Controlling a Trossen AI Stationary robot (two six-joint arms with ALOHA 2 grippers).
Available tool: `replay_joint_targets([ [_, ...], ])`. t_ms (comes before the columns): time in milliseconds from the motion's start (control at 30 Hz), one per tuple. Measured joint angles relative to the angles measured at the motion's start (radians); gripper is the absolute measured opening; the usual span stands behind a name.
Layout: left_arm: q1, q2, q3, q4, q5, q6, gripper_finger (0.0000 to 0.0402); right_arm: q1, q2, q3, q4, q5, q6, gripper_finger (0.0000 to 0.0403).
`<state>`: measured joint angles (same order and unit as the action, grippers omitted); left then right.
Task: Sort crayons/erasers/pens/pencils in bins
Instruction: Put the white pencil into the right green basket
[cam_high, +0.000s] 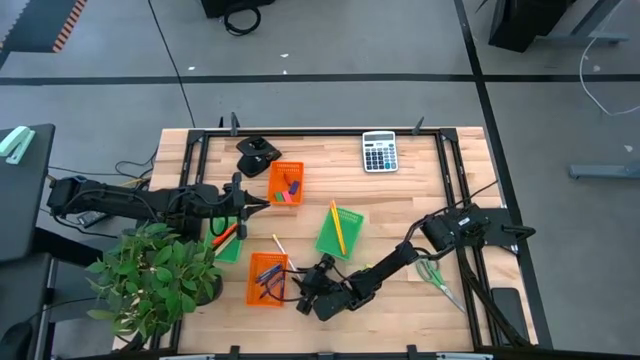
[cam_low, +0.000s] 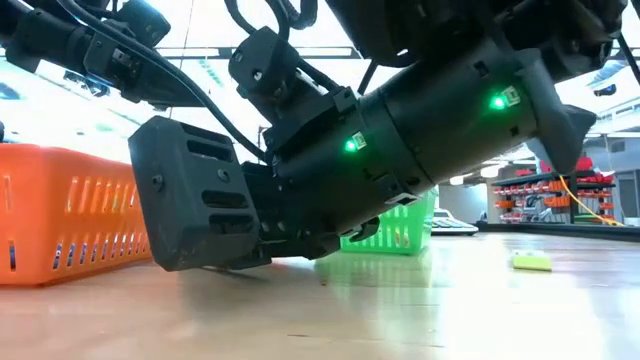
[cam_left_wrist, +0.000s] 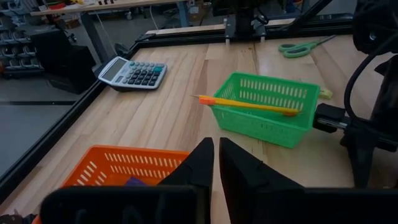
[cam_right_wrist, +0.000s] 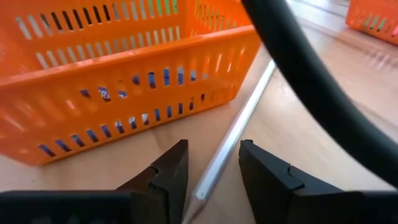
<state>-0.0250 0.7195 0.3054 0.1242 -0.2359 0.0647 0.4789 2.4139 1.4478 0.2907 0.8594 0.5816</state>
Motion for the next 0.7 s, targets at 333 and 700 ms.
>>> replay_joint_targets([
  [333,0.000,0.000,0.000,0.000,0.000,0.000,0.0039,-0.018,-0.004,0.003,-0.045,0.000,0.010,0.0149],
  [700,0.000,0.000,0.000,0.000,0.000,0.000,0.0032,-0.021,-0.005,0.003,-0.083,0.014,0.013,0.0149],
])
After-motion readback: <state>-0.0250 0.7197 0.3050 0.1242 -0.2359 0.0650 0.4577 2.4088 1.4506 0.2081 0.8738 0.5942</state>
